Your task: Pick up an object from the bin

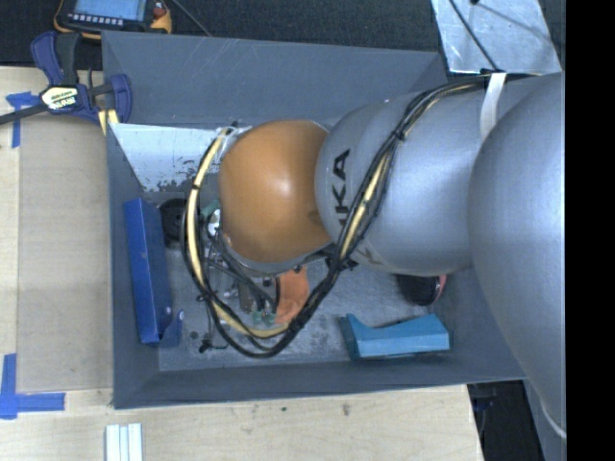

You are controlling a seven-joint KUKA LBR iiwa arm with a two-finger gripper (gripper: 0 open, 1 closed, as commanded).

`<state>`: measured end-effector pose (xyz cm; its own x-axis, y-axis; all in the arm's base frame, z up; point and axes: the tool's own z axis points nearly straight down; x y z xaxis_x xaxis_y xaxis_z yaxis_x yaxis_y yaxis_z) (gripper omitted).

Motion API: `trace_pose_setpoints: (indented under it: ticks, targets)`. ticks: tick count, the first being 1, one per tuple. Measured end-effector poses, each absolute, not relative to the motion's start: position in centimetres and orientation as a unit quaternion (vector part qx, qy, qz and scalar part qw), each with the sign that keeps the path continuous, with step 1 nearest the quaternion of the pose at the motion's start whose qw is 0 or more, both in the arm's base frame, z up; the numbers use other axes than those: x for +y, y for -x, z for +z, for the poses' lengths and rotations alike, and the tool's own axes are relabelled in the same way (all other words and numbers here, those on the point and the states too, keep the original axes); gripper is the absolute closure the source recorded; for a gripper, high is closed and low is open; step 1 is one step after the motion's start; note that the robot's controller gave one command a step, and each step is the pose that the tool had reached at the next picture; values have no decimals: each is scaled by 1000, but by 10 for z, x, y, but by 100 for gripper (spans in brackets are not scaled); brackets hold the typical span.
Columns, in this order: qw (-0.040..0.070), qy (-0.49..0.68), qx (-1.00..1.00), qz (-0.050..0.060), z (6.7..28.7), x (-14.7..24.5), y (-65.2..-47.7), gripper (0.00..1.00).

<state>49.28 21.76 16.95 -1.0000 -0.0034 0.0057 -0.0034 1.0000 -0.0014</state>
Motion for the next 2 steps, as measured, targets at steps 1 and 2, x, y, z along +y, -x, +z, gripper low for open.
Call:
trace_pose_setpoints:
  ticks: [1,2]
  targets:
    - [-1,0,-1000,-1,174,217,-495,0]
    - [-4,-35,-999,-2,130,175,-500,0]
